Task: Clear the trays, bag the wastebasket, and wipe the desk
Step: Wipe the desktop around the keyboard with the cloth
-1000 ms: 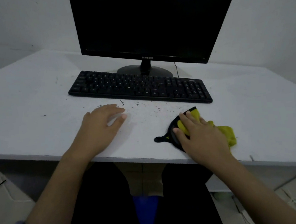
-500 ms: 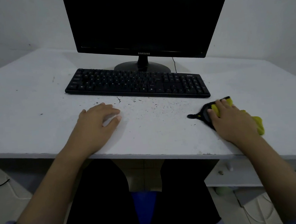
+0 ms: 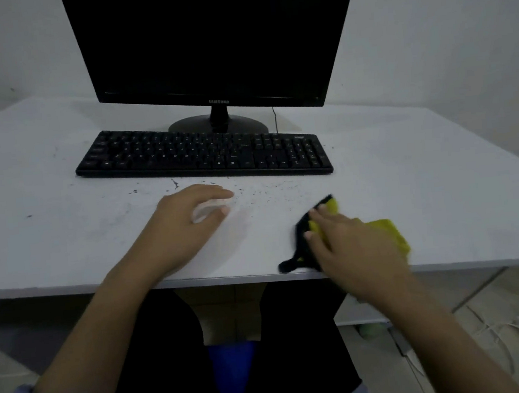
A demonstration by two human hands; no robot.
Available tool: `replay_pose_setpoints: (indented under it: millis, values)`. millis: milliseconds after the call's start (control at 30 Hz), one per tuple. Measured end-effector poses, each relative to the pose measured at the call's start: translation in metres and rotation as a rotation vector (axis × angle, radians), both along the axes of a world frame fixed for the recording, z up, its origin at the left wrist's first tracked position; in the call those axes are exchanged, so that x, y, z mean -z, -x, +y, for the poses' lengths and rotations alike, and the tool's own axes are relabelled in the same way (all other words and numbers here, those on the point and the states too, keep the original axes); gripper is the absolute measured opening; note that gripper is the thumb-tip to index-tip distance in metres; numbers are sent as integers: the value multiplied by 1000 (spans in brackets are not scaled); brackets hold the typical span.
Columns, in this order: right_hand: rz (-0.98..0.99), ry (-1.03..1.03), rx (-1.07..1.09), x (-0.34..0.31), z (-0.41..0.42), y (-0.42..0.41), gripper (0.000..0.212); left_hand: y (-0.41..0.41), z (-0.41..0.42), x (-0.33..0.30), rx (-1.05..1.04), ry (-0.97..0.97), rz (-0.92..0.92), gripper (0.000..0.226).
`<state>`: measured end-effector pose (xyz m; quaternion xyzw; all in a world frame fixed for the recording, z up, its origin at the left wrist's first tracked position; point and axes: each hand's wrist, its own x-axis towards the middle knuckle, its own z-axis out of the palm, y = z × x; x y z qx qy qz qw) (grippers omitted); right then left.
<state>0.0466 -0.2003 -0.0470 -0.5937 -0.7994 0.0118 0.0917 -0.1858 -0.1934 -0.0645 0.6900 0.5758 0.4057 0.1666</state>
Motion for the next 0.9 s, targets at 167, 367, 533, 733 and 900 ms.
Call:
replay_pose_setpoints:
  millis: [167,367,533,733,900]
  values:
    - [266,167,-341,-1,-6,13,47,-44,23,-14,147,52,32,28]
    - [480,42,-10,-9,16,-45,39,-61,41,-11,149,230,338,51]
    - [325,72,66,11,29,-58,30,-74,48,-9,113,244,434,40]
    - [524,18,-10,9,27,-59,8,-79,44,-7,188,117,219,19]
    - [856,-7,-69,-6,25,-58,12,-72,35,-23,187,13,-149,16]
